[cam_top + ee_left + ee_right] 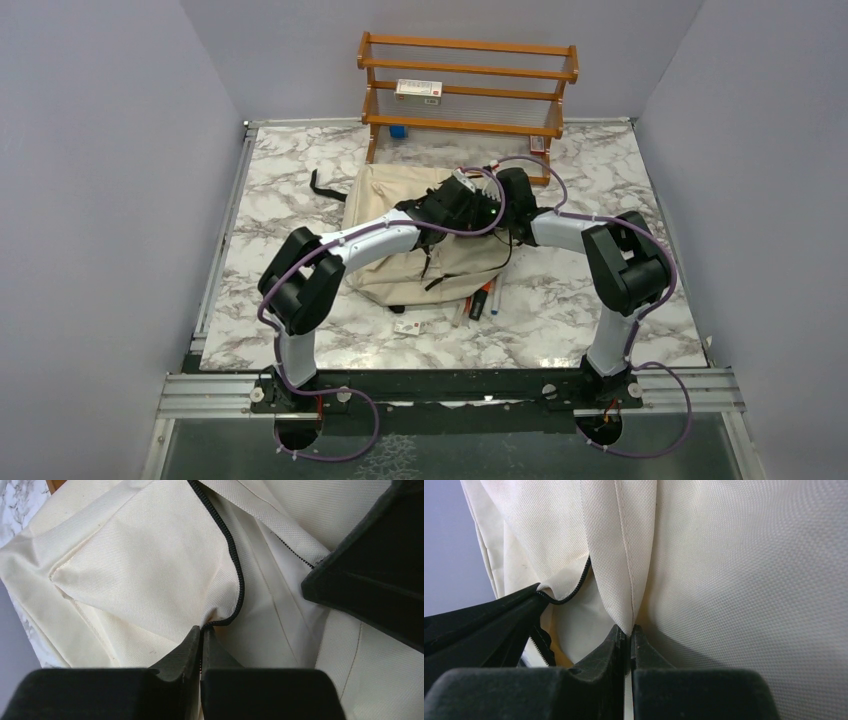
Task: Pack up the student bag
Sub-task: Unzip the student bag at the center of the board.
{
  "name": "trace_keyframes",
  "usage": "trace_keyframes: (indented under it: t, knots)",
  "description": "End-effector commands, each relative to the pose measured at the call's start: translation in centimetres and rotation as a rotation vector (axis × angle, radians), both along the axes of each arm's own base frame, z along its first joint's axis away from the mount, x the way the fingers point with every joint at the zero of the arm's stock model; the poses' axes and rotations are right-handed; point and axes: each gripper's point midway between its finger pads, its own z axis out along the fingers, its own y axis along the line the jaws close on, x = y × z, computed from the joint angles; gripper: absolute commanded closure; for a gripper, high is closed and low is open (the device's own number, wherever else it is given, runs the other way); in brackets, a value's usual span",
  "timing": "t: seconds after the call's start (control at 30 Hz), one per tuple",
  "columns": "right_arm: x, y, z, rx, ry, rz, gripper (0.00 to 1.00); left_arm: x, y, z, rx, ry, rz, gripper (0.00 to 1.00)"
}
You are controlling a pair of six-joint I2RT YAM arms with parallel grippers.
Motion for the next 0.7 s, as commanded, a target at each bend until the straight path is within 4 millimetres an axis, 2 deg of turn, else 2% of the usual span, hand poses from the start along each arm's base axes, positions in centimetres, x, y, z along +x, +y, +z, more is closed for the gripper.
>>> trace_keyframes:
  t: [0.0,0.1,0.37,0.5,0.67]
  knots:
    - [-0.3,0.4,2.4,0.023,-0.060,0.059,0.99,1.7,1.8,5.3,-0.009,-0.113,0.061,0.99]
    - [0.1,0.6,3.8,0.036,-0.099,0.073,0.99,2.2,2.5,7.0,-0.030,-0.134,0.080,0.99]
    - [1.2,1.9,7.1,0.090,-0.170,0.126,0.99,3.7,6.0,12.3,-0.136,-0.235,0.191,1.00]
    - [2.6,2.9,8.7,0.112,-0.200,0.149,0.99,3.9,7.6,14.4,-0.198,-0.279,0.252,1.00]
    - [5.0,4.8,10.5,0.143,-0.231,0.199,0.98,4.2,10.7,17.1,-0.248,-0.348,0.348,1.00]
